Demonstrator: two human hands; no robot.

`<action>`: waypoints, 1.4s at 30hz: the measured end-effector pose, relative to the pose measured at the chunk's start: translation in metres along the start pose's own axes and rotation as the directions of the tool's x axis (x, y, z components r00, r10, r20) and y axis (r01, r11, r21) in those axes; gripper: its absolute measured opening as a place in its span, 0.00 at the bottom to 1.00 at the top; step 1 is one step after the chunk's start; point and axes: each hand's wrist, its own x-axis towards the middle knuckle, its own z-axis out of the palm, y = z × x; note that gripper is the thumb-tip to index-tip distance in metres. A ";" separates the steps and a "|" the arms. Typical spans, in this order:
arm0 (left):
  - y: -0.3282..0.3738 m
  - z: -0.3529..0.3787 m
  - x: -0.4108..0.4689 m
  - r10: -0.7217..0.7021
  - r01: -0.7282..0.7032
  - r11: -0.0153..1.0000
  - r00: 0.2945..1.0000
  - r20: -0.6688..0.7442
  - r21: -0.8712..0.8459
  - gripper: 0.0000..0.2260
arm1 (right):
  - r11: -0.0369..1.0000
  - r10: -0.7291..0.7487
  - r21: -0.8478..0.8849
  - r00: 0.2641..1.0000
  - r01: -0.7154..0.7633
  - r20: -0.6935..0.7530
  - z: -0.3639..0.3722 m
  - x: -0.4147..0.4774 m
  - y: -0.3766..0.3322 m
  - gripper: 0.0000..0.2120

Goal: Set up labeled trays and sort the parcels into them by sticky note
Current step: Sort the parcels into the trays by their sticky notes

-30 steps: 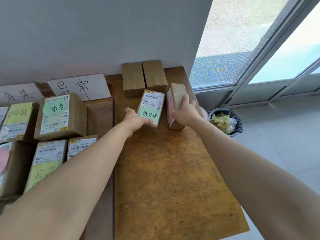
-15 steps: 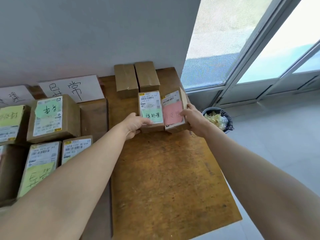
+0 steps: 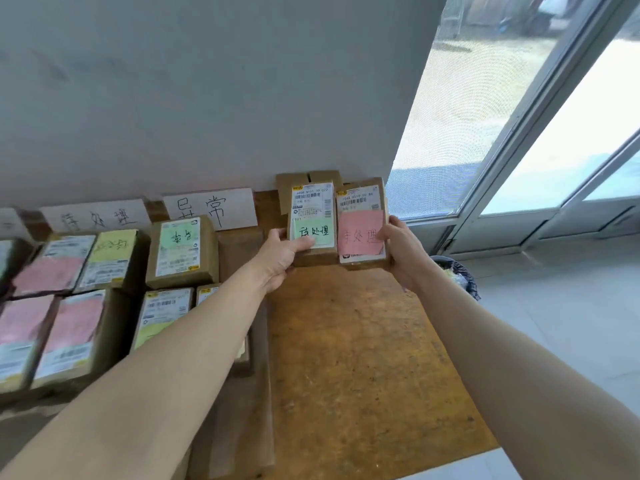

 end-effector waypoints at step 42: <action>0.022 -0.258 -0.249 0.255 -0.246 0.967 0.940 -0.225 0.069 0.26 | 0.992 -0.100 -0.050 0.967 0.114 0.233 0.249 -0.163 -0.017 0.09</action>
